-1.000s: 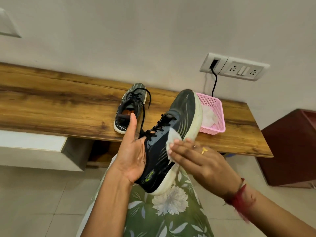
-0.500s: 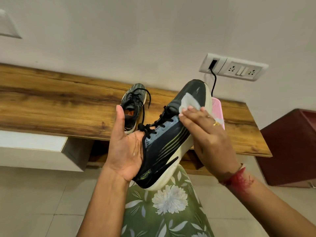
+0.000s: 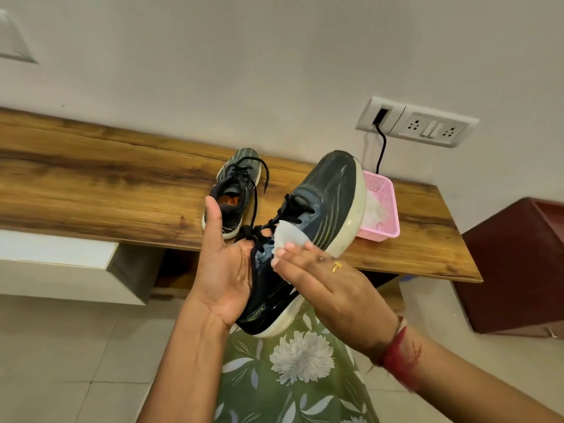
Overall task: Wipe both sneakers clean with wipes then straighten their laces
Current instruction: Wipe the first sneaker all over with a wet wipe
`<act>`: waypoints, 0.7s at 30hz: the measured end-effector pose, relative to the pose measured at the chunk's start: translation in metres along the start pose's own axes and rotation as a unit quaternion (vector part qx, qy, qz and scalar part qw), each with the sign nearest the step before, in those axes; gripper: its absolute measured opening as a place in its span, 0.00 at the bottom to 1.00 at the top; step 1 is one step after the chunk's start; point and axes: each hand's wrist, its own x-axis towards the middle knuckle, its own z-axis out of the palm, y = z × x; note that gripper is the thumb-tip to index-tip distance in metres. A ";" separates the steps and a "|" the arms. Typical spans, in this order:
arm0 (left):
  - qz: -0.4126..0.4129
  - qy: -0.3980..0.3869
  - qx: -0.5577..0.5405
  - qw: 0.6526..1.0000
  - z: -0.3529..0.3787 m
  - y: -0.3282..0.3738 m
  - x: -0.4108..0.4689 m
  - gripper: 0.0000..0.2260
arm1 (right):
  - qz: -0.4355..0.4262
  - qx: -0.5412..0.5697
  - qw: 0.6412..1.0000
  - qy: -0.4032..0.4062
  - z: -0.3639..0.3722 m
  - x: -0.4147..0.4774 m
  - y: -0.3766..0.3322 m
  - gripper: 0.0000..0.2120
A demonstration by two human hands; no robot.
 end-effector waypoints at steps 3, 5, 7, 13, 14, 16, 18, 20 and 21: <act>-0.014 -0.003 -0.001 1.000 0.001 0.000 0.000 0.49 | 0.026 -0.043 0.999 -0.008 -0.001 -0.001 0.018 0.17; -0.015 -0.005 -0.009 1.000 0.003 0.000 -0.001 0.49 | 0.091 -0.065 0.994 0.013 -0.004 0.002 0.030 0.18; -0.015 -0.002 -0.009 1.000 0.003 0.001 0.000 0.49 | 0.102 -0.056 0.993 0.024 -0.003 0.001 0.023 0.17; -0.021 0.026 0.003 0.999 0.000 0.000 -0.002 0.49 | -0.004 -0.067 0.997 -0.026 0.002 -0.007 0.018 0.17; -0.019 0.024 0.001 1.000 0.000 0.000 -0.002 0.49 | 0.033 -0.073 0.997 -0.007 0.001 -0.005 0.024 0.17; -0.017 0.023 0.008 1.000 0.001 0.000 -0.002 0.49 | 0.093 -0.058 0.994 0.021 0.001 -0.002 0.025 0.16; -0.018 0.028 0.018 0.999 -0.001 0.001 -0.002 0.49 | 0.086 -0.027 0.996 0.025 0.006 -0.005 0.014 0.15; -0.020 0.027 0.022 0.999 -0.002 0.000 -0.002 0.49 | 0.048 -0.021 0.999 -0.001 0.005 -0.006 0.011 0.16; -0.020 0.028 0.024 0.999 -0.002 0.000 -0.002 0.49 | 0.046 -0.031 0.998 -0.004 0.003 -0.005 0.017 0.16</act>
